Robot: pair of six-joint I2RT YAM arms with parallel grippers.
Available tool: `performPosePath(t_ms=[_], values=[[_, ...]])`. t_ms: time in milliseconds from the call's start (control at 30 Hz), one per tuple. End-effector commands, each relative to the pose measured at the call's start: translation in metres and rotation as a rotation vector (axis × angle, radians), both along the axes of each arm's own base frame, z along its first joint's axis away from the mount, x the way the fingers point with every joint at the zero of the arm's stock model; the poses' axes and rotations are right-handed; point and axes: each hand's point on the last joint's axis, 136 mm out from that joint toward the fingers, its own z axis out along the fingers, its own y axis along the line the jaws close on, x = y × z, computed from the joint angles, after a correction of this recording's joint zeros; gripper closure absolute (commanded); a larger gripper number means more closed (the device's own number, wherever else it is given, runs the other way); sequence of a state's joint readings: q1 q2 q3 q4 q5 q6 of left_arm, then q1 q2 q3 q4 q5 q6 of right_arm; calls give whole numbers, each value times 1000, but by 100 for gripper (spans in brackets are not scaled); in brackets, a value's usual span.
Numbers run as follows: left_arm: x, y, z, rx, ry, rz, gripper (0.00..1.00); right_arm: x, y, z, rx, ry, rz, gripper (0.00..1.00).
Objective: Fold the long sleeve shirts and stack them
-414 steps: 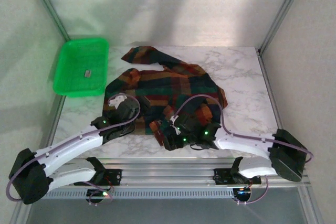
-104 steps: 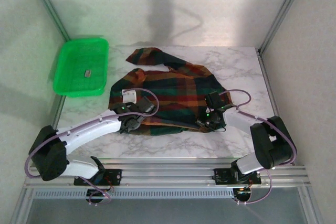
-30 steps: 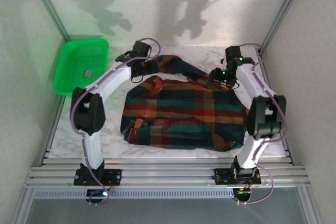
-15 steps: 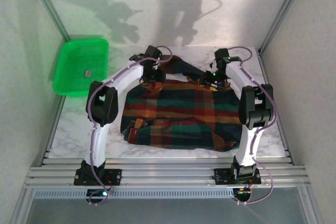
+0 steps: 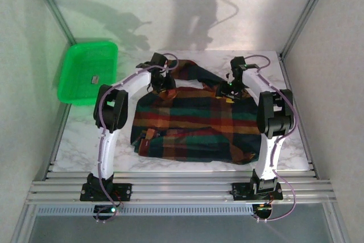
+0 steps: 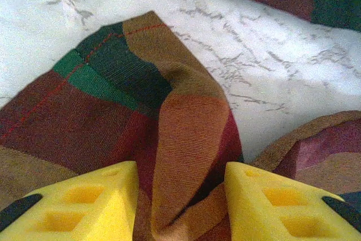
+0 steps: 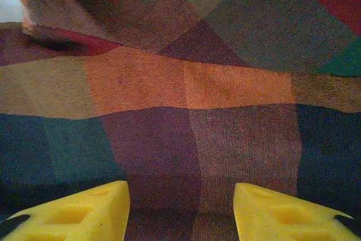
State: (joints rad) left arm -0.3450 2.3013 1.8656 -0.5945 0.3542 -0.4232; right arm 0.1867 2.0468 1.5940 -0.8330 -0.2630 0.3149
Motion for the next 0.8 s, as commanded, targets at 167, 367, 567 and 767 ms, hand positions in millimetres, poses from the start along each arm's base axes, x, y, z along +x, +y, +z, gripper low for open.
performPosePath(t_ms=[167, 367, 567, 767], values=[[17, 6, 5, -41, -22, 59, 80, -19, -1, -30, -74, 111, -29, 58], [49, 26, 35, 66, -132, 55, 90, -28, -47, -51, -344, 171, -129, 80], [65, 48, 48, 199, -205, 58, 87, -29, -59, -64, -409, 186, -170, 86], [87, 97, 74, 280, -292, 228, 79, -27, -57, -67, -400, 181, -171, 86]])
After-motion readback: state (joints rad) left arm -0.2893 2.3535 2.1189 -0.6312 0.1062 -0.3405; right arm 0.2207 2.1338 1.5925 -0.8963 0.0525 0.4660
